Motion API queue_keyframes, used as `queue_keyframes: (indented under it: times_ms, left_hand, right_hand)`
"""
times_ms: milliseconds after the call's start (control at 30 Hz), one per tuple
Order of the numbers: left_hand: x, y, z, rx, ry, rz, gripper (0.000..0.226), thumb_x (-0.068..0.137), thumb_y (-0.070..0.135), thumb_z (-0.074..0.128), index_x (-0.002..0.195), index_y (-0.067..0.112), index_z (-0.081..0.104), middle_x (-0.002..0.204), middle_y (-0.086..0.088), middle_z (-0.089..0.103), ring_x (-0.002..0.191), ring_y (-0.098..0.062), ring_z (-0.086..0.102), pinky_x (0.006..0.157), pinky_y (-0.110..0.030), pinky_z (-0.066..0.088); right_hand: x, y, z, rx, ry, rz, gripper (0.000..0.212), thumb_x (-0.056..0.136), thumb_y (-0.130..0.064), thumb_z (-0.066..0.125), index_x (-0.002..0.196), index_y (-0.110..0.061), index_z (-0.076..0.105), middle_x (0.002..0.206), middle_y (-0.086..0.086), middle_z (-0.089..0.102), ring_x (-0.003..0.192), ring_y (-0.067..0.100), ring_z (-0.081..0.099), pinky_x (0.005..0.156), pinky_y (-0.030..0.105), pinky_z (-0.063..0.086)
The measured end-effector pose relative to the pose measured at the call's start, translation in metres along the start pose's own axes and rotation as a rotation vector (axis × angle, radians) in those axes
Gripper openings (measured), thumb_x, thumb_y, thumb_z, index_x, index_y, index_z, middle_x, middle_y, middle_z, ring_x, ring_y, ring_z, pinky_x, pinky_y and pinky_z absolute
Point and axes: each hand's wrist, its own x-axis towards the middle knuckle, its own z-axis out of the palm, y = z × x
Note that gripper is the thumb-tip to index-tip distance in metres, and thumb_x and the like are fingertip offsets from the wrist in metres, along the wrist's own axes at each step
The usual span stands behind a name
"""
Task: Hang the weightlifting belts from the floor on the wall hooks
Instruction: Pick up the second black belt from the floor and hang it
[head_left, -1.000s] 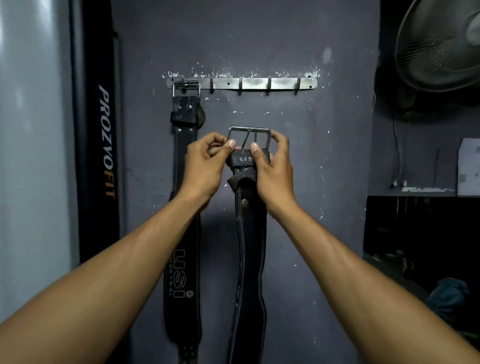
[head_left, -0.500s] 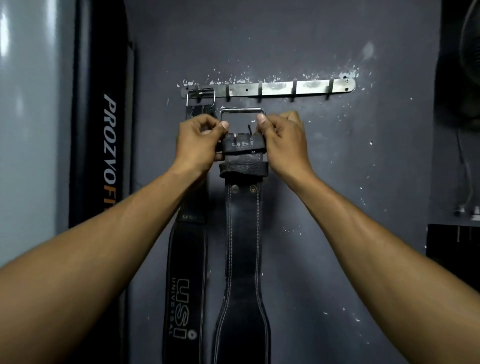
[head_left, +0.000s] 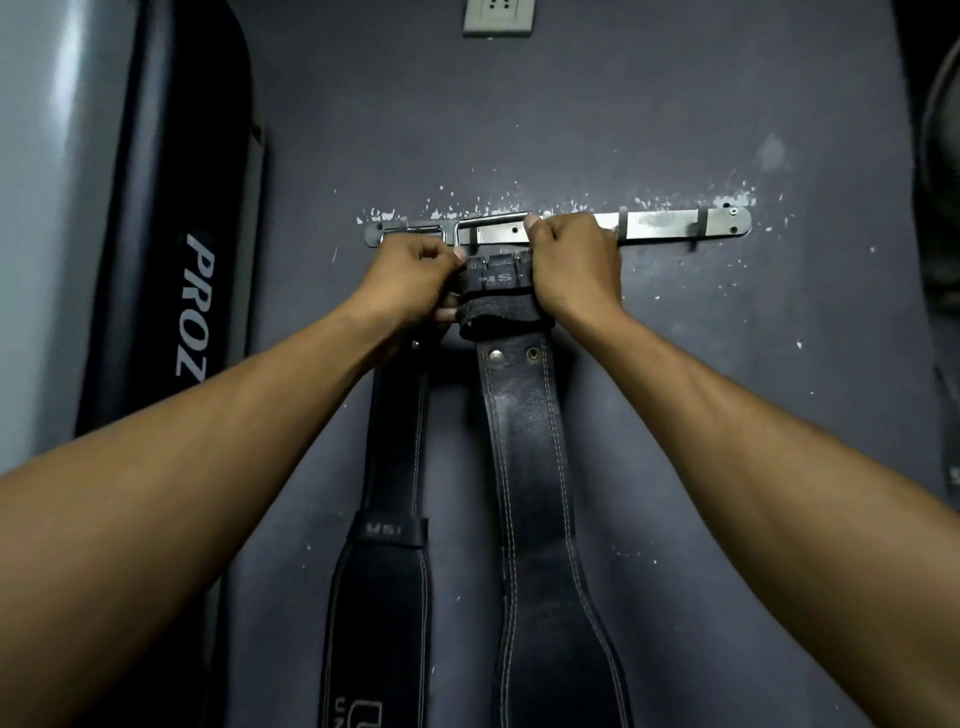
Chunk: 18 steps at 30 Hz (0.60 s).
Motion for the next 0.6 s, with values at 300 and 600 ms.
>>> queue_keyframes:
  times_ms: [300, 600]
  left_hand:
    - [0.077, -0.007, -0.002, 0.429, 0.116, 0.045, 0.034, 0.099, 0.027, 0.059, 0.07, 0.011, 0.068, 0.061, -0.008, 0.062, 0.052, -0.02, 0.058, 0.055, -0.02, 0.041]
    - [0.095, -0.007, 0.0, 0.764, 0.084, 0.066, 0.016, 0.092, 0.017, 0.063, 0.099, 0.005, 0.071, 0.094, -0.013, 0.066, 0.086, -0.032, 0.06, 0.08, -0.032, 0.046]
  right_hand:
    - [0.042, -0.006, 0.032, -0.156, 0.094, 0.058, 0.038, 0.104, -0.036, 0.049, 0.092, -0.007, 0.07, 0.115, 0.02, 0.072, 0.101, 0.04, 0.065, 0.078, 0.034, 0.04]
    - [0.042, -0.016, 0.033, -0.426, 0.071, 0.01, 0.031, 0.101, -0.017, 0.049, 0.121, -0.005, 0.068, 0.13, 0.021, 0.068, 0.118, 0.042, 0.066, 0.086, 0.037, 0.049]
